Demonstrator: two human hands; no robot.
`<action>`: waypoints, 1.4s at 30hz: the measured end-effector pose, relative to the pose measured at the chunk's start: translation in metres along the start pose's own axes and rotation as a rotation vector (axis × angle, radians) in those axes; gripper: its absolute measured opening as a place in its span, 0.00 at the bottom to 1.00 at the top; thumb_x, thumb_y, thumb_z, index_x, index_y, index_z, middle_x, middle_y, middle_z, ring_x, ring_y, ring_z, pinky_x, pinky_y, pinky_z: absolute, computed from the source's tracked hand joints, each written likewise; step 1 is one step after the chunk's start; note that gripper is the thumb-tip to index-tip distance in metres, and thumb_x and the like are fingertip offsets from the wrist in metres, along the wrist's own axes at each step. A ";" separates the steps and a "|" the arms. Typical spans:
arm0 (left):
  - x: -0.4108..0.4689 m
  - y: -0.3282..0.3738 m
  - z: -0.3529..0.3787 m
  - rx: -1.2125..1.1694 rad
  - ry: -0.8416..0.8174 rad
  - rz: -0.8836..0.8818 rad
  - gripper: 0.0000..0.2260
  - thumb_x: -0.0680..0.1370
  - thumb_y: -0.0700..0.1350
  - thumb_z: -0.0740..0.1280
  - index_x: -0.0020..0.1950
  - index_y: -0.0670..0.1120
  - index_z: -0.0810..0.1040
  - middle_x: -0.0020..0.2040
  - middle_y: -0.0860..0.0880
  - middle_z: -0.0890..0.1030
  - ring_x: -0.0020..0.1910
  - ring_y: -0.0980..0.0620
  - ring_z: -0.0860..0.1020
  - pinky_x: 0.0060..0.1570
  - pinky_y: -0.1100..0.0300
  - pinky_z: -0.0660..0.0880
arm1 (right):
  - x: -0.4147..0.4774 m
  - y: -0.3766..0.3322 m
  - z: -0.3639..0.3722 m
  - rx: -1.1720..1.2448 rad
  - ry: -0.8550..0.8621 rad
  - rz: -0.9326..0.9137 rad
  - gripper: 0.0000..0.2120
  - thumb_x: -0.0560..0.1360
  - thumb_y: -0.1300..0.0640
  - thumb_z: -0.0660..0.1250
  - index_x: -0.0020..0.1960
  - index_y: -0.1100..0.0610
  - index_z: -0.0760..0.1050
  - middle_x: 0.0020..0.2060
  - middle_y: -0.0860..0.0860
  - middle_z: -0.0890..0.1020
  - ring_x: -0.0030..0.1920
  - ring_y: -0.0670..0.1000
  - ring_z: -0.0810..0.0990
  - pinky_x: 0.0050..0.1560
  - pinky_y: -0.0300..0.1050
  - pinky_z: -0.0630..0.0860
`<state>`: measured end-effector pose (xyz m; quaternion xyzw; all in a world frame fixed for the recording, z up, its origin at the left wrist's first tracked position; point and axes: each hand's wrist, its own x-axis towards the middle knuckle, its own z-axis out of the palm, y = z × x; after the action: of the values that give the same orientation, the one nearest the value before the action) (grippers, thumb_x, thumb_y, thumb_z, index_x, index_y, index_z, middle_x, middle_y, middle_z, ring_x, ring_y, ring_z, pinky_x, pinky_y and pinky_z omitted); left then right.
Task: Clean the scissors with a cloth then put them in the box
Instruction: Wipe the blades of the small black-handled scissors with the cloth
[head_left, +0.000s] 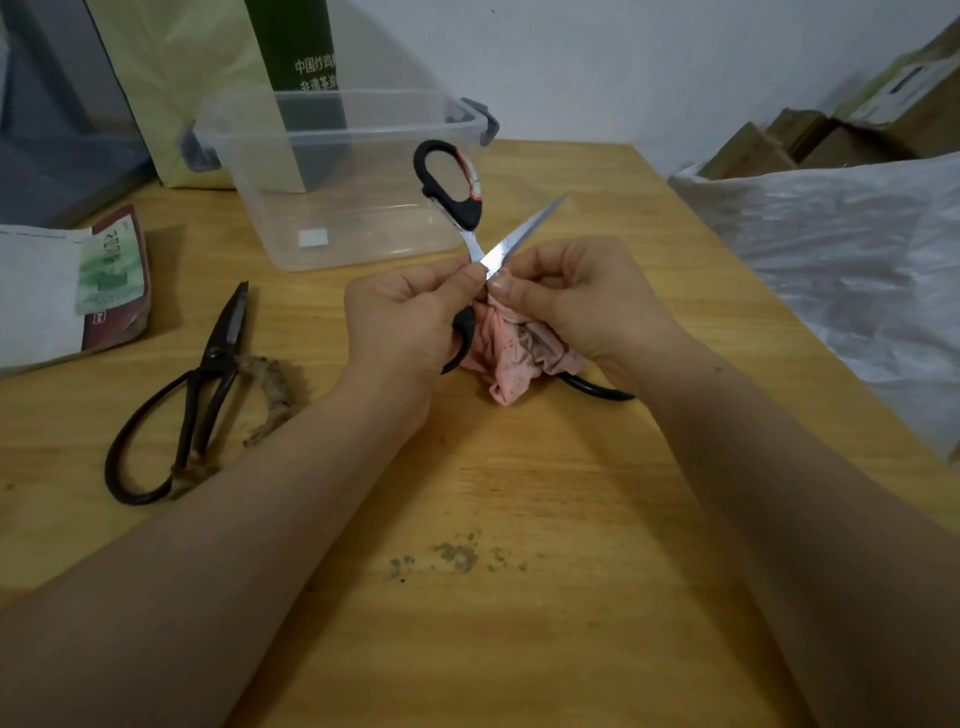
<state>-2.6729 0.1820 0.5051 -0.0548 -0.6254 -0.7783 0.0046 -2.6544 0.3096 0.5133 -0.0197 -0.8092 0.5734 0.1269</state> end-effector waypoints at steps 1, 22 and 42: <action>0.000 -0.001 0.000 0.009 -0.005 -0.002 0.04 0.73 0.37 0.70 0.41 0.45 0.82 0.28 0.55 0.81 0.29 0.63 0.79 0.30 0.70 0.73 | 0.000 0.000 0.001 0.001 0.007 -0.007 0.05 0.73 0.64 0.70 0.40 0.55 0.80 0.36 0.48 0.84 0.39 0.46 0.83 0.47 0.41 0.81; 0.010 0.004 -0.009 -0.032 0.033 0.012 0.03 0.75 0.36 0.69 0.41 0.40 0.81 0.31 0.45 0.78 0.26 0.58 0.74 0.24 0.69 0.68 | -0.002 -0.002 -0.005 0.013 -0.058 0.156 0.04 0.68 0.62 0.74 0.37 0.57 0.81 0.28 0.49 0.83 0.32 0.46 0.82 0.38 0.40 0.81; 0.016 0.006 -0.015 -0.003 0.048 0.000 0.03 0.75 0.37 0.68 0.43 0.41 0.80 0.34 0.44 0.78 0.26 0.58 0.74 0.20 0.70 0.63 | -0.002 -0.001 -0.003 -0.074 -0.064 0.144 0.03 0.69 0.62 0.74 0.39 0.57 0.81 0.27 0.48 0.82 0.30 0.44 0.80 0.37 0.39 0.80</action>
<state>-2.6896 0.1674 0.5089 -0.0363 -0.6241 -0.7803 0.0194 -2.6513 0.3120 0.5153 -0.0639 -0.8300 0.5510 0.0585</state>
